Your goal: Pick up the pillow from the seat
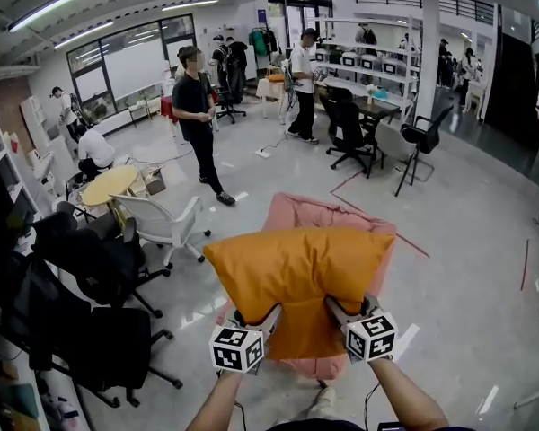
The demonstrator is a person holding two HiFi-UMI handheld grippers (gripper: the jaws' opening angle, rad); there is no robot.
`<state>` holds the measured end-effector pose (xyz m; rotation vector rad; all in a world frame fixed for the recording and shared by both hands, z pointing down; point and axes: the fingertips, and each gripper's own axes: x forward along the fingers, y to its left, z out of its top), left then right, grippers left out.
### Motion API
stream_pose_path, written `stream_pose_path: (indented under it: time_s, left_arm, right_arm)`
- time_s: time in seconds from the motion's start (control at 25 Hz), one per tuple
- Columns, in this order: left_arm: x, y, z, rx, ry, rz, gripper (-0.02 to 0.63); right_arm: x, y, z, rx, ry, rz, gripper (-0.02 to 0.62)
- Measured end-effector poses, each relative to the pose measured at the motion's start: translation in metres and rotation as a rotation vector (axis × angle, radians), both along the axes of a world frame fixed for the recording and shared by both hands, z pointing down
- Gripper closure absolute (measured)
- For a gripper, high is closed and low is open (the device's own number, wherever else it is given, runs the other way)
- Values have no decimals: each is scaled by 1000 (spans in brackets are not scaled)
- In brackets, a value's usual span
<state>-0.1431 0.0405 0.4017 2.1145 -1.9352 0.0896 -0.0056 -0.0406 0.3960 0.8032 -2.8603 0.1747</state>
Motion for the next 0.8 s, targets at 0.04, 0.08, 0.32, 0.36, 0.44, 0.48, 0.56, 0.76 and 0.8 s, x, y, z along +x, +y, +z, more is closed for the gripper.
stream_pose_path:
  time_s: [0.04, 0.08, 0.32, 0.36, 0.44, 0.48, 0.56, 0.76, 0.8]
  left_arm:
    - [-1, 4, -2, 4, 0, 2, 350]
    - [-3, 9, -3, 8, 0, 4, 350]
    - [-5, 34, -7, 32, -3, 20, 350]
    - [-5, 37, -8, 34, -2, 22, 350]
    - [-5, 44, -9, 37, 2, 25, 350]
    - [-6, 46, -9, 37, 4, 28, 350]
    - [-7, 51, -8, 38, 5, 33, 350]
    - [-6, 58, -8, 36, 1, 47, 350]
    - [-5, 59, -8, 36, 1, 50, 350]
  right_arm:
    - [-1, 5, -2, 4, -1, 2, 387]
    - [-2, 9, -4, 9, -2, 5, 387]
    - [-4, 36, -8, 28, -5, 19, 387]
    - [-4, 40, -9, 31, -4, 20, 387]
    - [-4, 46, -10, 35, -2, 23, 387]
    - [-4, 49, -11, 36, -1, 25, 387]
    - [-4, 55, -11, 37, 0, 30, 387]
    - [-2, 64, -9, 30, -3, 42, 387]
    - [-1, 65, -9, 29, -3, 44, 387]
